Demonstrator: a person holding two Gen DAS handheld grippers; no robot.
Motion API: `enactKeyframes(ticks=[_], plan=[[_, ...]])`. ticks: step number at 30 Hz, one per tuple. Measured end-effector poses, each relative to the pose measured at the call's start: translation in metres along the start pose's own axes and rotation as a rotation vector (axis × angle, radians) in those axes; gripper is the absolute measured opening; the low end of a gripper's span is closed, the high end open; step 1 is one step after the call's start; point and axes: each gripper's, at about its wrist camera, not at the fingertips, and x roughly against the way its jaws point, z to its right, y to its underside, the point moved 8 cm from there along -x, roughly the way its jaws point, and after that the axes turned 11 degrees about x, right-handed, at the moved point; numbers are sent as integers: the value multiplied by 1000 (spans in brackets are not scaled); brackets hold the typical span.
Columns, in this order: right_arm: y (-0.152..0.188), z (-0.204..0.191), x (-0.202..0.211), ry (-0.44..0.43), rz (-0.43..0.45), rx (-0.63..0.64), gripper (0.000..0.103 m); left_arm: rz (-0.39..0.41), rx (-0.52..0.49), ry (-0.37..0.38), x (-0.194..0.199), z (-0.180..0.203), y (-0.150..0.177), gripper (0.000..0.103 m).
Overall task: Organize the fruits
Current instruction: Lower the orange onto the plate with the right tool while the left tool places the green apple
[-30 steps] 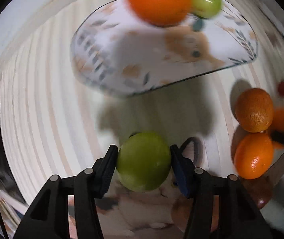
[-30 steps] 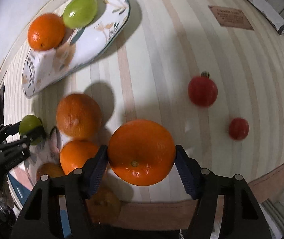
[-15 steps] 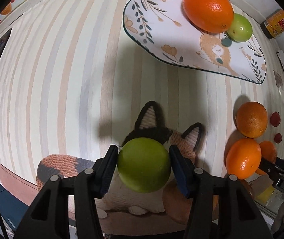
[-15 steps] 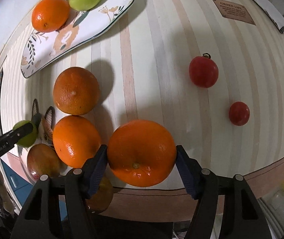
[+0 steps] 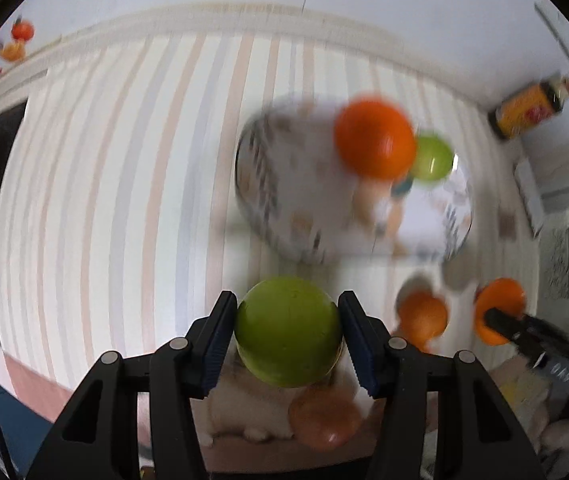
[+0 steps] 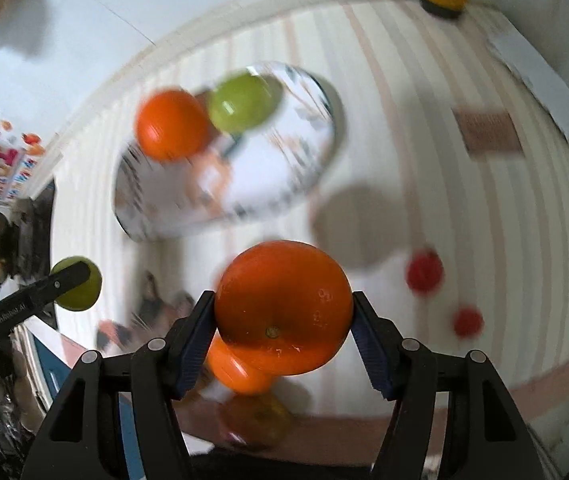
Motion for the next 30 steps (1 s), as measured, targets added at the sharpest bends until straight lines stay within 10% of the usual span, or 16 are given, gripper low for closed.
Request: enactKeyframes(ticks=[11,24,30], plan=[[-99,2,-51,68,-81,41,68,-76,3,-80,-53,22,-95,50],[-107,16,-77,53,-144,18,69,-155,35,-119,-88,23,-108,51],[-112,21,-67,65,-135,3,96,-112,36,-124,-77,24,-112,63]])
